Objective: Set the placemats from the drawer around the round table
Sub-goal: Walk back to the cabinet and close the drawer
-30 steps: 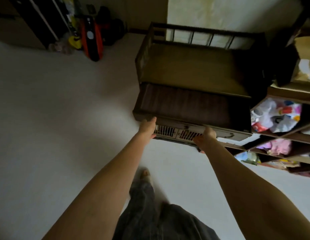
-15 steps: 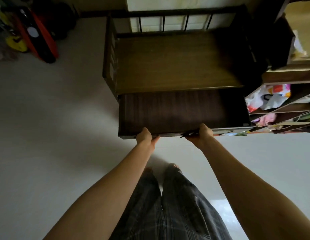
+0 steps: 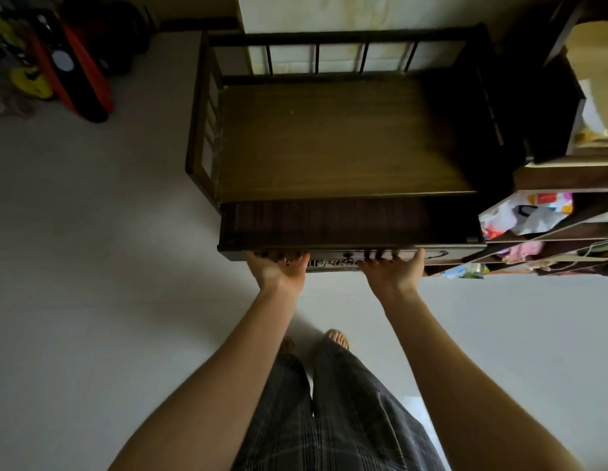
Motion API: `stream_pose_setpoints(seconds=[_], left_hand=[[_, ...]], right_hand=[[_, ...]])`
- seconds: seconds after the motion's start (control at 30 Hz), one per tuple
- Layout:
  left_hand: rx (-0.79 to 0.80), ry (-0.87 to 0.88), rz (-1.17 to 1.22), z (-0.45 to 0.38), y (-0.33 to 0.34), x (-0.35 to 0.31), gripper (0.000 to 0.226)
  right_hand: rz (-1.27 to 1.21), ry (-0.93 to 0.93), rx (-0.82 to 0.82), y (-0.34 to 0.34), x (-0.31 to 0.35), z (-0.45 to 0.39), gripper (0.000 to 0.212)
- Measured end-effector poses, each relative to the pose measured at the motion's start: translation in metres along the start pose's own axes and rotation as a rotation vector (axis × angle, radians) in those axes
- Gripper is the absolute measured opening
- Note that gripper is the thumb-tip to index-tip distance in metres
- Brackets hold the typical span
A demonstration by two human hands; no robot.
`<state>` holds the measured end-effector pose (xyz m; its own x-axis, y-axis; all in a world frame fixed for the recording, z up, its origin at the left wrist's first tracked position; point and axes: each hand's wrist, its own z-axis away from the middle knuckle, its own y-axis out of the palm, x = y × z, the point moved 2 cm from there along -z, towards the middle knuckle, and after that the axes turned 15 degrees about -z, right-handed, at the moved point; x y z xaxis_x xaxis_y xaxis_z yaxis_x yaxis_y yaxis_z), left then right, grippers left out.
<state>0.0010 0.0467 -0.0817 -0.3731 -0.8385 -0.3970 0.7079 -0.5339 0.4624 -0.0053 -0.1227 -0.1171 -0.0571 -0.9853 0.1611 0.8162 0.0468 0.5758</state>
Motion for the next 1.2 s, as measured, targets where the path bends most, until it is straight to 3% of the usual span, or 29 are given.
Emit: stream_pose_setpoints(seconds=[0.2,0.37,0.67,0.8,0.97,1.07,1.2], left_hand=[[0.122,0.090,0.128,-0.008,0.017,0.005,0.051],[0.049,0.054,0.072,-0.014,0.039,-0.002,0.067],[0.094,0.041,-0.033,-0.054,0.067,-0.024,0.074],[0.096,0.024,-0.121,-0.058,0.077,-0.034,0.073],[0.091,-0.073,-0.209,-0.059,0.070,-0.035,0.077],[-0.061,-0.107,-0.435,-0.054,0.064,-0.041,0.068],[-0.060,-0.060,-1.296,-0.040,0.053,-0.043,0.041]], right_hand=[[-0.081,0.014,0.103,0.018,-0.001,0.002,0.066],[-0.101,0.076,0.148,0.034,0.004,-0.011,0.074],[-0.072,0.158,0.132,0.084,0.015,-0.041,0.086],[0.053,0.201,0.171,0.104,0.016,-0.046,0.081],[0.114,0.189,0.054,0.105,0.019,-0.048,0.067],[0.161,0.150,-0.031,0.103,0.021,-0.047,0.059],[0.507,0.109,-0.108,0.100,0.025,-0.042,0.046]])
